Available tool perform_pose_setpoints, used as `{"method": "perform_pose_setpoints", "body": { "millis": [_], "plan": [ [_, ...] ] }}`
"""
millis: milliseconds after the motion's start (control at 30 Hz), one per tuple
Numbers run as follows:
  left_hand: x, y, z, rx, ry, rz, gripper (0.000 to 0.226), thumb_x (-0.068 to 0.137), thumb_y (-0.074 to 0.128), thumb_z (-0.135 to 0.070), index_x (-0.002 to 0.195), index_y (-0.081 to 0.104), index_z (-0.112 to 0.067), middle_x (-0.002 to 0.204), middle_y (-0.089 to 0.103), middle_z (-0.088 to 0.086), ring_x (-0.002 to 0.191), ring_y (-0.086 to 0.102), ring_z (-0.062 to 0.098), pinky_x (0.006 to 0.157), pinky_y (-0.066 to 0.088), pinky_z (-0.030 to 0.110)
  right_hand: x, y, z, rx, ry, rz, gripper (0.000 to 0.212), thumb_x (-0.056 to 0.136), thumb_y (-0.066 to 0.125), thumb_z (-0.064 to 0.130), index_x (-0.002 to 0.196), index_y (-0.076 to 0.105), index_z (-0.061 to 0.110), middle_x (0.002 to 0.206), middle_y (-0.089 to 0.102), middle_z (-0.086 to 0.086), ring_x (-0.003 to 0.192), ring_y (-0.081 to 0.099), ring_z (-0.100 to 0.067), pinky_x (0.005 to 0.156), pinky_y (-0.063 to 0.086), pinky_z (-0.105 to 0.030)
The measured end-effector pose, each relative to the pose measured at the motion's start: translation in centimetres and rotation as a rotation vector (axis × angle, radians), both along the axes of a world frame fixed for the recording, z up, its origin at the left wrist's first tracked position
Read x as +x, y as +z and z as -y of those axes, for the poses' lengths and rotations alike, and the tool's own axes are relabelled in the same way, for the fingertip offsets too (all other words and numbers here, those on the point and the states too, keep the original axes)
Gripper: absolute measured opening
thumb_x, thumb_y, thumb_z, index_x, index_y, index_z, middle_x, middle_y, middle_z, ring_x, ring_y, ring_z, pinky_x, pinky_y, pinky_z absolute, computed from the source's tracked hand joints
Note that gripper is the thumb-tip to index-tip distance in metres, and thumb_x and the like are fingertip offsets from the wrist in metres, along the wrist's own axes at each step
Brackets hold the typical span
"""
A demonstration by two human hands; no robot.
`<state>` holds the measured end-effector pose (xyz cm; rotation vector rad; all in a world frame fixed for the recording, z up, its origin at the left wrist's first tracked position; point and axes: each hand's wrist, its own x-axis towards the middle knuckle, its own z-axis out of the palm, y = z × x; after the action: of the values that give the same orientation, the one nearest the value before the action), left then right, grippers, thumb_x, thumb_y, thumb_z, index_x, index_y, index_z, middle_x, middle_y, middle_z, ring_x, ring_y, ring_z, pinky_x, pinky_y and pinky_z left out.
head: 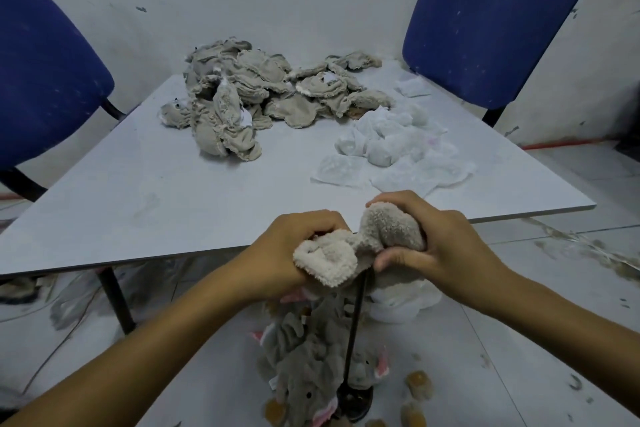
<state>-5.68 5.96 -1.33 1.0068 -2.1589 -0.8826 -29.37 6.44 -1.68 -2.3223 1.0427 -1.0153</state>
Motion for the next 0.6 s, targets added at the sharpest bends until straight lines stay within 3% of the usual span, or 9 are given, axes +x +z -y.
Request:
{"method": "perform_pose_setpoints", "body": {
  "millis": [100, 200, 267, 367, 467, 533, 600],
  "plan": [
    [-0.5, 0.4, 0.0, 0.091, 0.004, -0.124, 0.030, 0.074, 0.076, -0.013, 0.103, 0.070, -0.019, 0.098, 0.071, -0.003, 0.091, 0.066, 0.011, 0.079, 0.051, 0.030, -0.3, 0.0, 0.0, -0.045, -0.023, 0.036, 0.026, 0.087, 0.060, 0.058, 0.109, 0.055, 0.045, 0.097, 0.065, 0.027, 0.087, 0.060, 0.009, 0.069, 0.040, -0.005],
    [-1.2, 0.9, -0.2, 0.033, 0.033, -0.211, 0.033, 0.072, 0.076, -0.003, 0.097, 0.072, -0.024, 0.092, 0.072, -0.011, 0.086, 0.066, 0.002, 0.075, 0.049, 0.018, 0.1, -0.2, -0.4, -0.254, -0.058, 0.029, 0.022, 0.092, 0.059, 0.042, 0.098, 0.068, 0.023, 0.084, 0.053, 0.030, 0.078, 0.051, 0.013, 0.071, 0.035, -0.001],
    [-1.7, 0.3, -0.5, -0.032, 0.075, -0.104, 0.037, 0.067, 0.072, -0.002, 0.083, 0.064, -0.034, 0.077, 0.065, -0.016, 0.074, 0.058, -0.003, 0.067, 0.044, 0.018, 0.6, -1.2, -0.6, -0.283, -0.056, -0.008, 0.018, 0.088, 0.065, 0.031, 0.080, 0.069, 0.016, 0.078, 0.044, 0.031, 0.068, 0.044, 0.012, 0.066, 0.031, -0.001],
    [-1.9, -0.1, -0.6, -0.014, 0.095, 0.035, 0.043, 0.068, 0.067, 0.008, 0.072, 0.056, -0.033, 0.069, 0.057, -0.013, 0.066, 0.049, 0.003, 0.062, 0.037, 0.028, 0.9, -2.5, -0.5, -0.193, -0.047, -0.003, 0.006, 0.080, 0.074, 0.017, 0.074, 0.073, 0.019, 0.068, 0.047, 0.033, 0.067, 0.047, 0.019, 0.064, 0.031, 0.002],
    [-0.8, 1.2, 0.0, 0.139, -0.038, 0.042, 0.031, 0.069, 0.074, -0.013, 0.097, 0.067, -0.024, 0.094, 0.067, -0.007, 0.088, 0.063, 0.013, 0.076, 0.048, 0.033, 0.6, -2.3, -0.2, -0.177, -0.043, 0.007, 0.003, 0.079, 0.075, 0.016, 0.076, 0.074, 0.017, 0.069, 0.048, 0.036, 0.070, 0.049, 0.019, 0.066, 0.032, 0.001],
    [0.1, 2.6, 0.4, 0.380, -0.195, 0.001, 0.058, 0.070, 0.078, -0.034, 0.123, 0.061, -0.020, 0.120, 0.064, 0.003, 0.112, 0.061, 0.021, 0.091, 0.050, 0.033, 0.5, -1.8, 0.0, -0.159, -0.052, 0.047, 0.012, 0.080, 0.075, 0.027, 0.089, 0.073, 0.020, 0.080, 0.056, 0.032, 0.077, 0.055, 0.015, 0.069, 0.035, -0.002],
    [0.1, 3.6, 0.5, 0.461, -0.217, -0.116, 0.076, 0.069, 0.077, -0.052, 0.133, 0.057, -0.018, 0.130, 0.061, 0.009, 0.120, 0.058, 0.025, 0.101, 0.048, 0.039, 0.5, -1.5, 0.0, -0.120, -0.084, 0.116, 0.038, 0.076, 0.079, 0.038, 0.110, 0.068, 0.025, 0.095, 0.064, 0.021, 0.089, 0.060, 0.005, 0.075, 0.040, -0.006]
  ]
}}
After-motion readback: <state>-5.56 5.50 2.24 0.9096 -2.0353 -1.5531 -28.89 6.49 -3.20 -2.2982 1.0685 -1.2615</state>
